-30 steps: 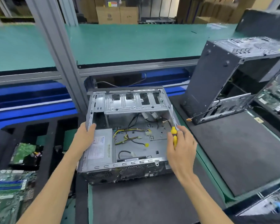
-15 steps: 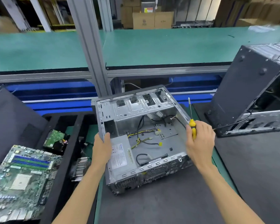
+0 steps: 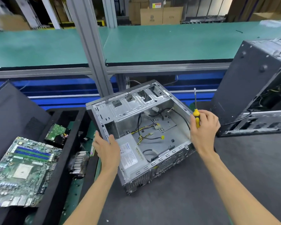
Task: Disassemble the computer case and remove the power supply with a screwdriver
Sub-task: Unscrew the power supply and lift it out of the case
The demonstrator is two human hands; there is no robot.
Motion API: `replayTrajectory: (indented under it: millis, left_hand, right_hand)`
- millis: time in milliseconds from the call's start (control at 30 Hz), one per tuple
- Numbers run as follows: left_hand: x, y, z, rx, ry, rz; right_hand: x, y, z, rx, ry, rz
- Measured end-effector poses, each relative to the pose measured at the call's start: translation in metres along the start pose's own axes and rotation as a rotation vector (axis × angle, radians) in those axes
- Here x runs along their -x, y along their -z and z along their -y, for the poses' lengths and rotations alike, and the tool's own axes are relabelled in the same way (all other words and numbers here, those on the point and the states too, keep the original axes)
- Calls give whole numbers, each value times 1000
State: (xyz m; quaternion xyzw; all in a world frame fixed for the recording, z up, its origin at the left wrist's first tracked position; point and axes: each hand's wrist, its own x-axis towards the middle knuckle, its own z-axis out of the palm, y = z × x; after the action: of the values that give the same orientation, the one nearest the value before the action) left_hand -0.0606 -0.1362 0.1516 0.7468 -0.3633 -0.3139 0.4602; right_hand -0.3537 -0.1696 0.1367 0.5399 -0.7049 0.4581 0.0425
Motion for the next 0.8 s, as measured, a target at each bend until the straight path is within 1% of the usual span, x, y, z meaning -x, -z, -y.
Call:
replayTrajectory:
  millis: [67, 133, 200, 267, 333, 400, 433, 500, 567, 633, 700, 800]
  left_hand:
    - [2, 2, -2, -39, -123, 9]
    - [-1, 6, 1, -124, -277, 59]
    - [-10, 12, 4, -235, -482, 122]
    - [-27, 19, 2, -265, -660, 202]
    - [-48, 24, -5, -276, -713, 350]
    - [-66, 26, -10, -385, -733, 503]
    - [-72, 26, -12, -466, -761, 547]
    - [-81, 24, -10, -625, -852, 551]
    - [-87, 24, -7, -701, -949, 517]
    - [-94, 26, -4, -709, -997, 505]
    - [-97, 26, -2, -713, -1009, 492]
    - [-90, 25, 0, -648, -1015, 457]
  right_hand:
    - [11, 3, 9, -78, -41, -10]
    - [27, 10, 26, -164, -50, -6]
    - [46, 19, 46, -242, -57, 14]
    - [69, 26, 69, -307, -88, 64]
    - [92, 28, 91, -331, -132, 133]
    - [112, 24, 107, -302, -146, 172]
    - [118, 21, 113, -275, -141, 180]
    - [123, 14, 119, -217, -125, 177]
    - [122, 8, 120, -194, -140, 159]
    - [120, 2, 119, -189, -157, 158]
    - [119, -6, 117, -168, -167, 180]
    - [118, -15, 114, -192, -193, 170]
